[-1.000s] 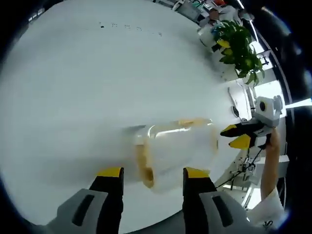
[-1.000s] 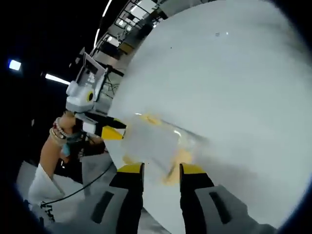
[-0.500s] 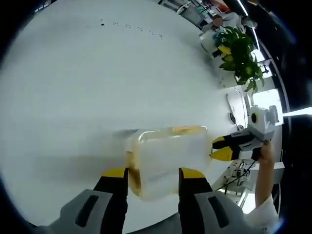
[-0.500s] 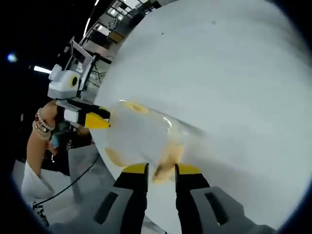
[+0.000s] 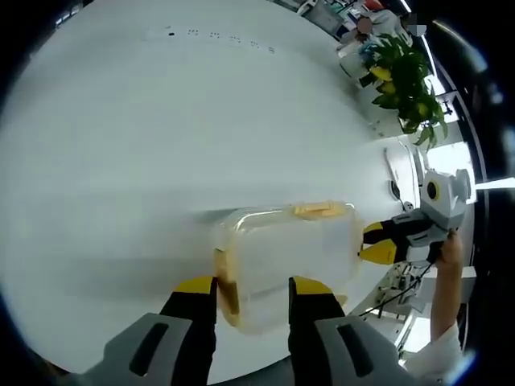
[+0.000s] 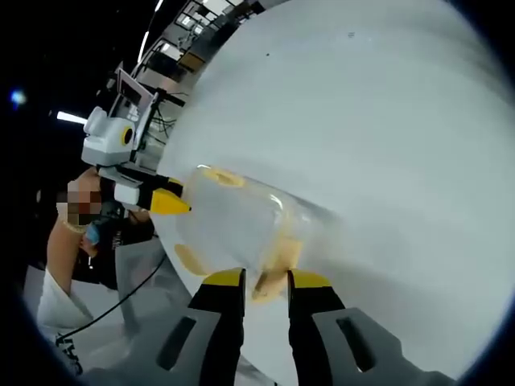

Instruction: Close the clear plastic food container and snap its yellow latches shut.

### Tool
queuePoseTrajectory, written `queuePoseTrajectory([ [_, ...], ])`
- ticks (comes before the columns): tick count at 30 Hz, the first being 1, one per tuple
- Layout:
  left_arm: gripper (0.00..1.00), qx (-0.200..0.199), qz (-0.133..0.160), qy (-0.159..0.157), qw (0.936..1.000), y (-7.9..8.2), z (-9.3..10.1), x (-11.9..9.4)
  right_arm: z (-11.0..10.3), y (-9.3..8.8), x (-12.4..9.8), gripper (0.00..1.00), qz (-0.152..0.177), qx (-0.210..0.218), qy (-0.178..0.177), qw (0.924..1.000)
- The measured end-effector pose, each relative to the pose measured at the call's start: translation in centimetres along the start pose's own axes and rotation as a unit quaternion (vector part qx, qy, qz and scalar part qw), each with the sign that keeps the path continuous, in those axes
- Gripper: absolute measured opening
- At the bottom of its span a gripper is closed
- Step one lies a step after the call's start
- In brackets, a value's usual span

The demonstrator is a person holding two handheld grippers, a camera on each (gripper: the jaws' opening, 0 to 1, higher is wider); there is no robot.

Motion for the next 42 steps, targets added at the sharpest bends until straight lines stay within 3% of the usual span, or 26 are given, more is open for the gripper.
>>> queuePoseTrajectory([
  [20, 0.26, 0.002, 0.020, -0.007, 0.9998, -0.25, -0.33, 0.31, -0.22, -0.16, 0.16, 0.17, -0.009, -0.010, 0.000, 0.9999],
  [31, 0.25, -0.006, 0.004, -0.010, 0.9999, -0.22, -0.23, 0.34, -0.05, -0.26, 0.14, 0.16, -0.001, -0.006, 0.004, 1.0000],
  [32, 0.24, -0.002, 0.007, -0.028, 0.9996, -0.18, -0.02, 0.45, -0.05, -0.26, 0.14, 0.16, 0.000, -0.006, 0.005, 1.0000],
  [33, 0.23, -0.035, 0.000, -0.026, 0.9990, -0.52, -0.30, 0.59, -0.04, -0.28, 0.19, 0.16, 0.001, -0.006, 0.005, 1.0000],
  [34, 0.24, -0.015, 0.002, -0.025, 0.9996, -0.59, -0.47, 0.77, -0.04, -0.30, 0.21, 0.16, 0.001, -0.006, 0.005, 1.0000],
  [42, 0.24, -0.014, 0.000, -0.020, 0.9997, -0.55, -0.58, 0.84, 0.02, -0.76, 0.62, 0.15, -0.006, 0.004, 0.011, 0.9999],
])
Point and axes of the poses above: the point that each gripper's makers call its tool centre point, and the gripper's own axes: x roughly forward along the fingers, z roughly to its right, y roughly out of its top, the point moved 6 cm from there along -x, roughly backward along the fingers, and after that the axes turned 4 degrees about x, right-handed, at the moved point
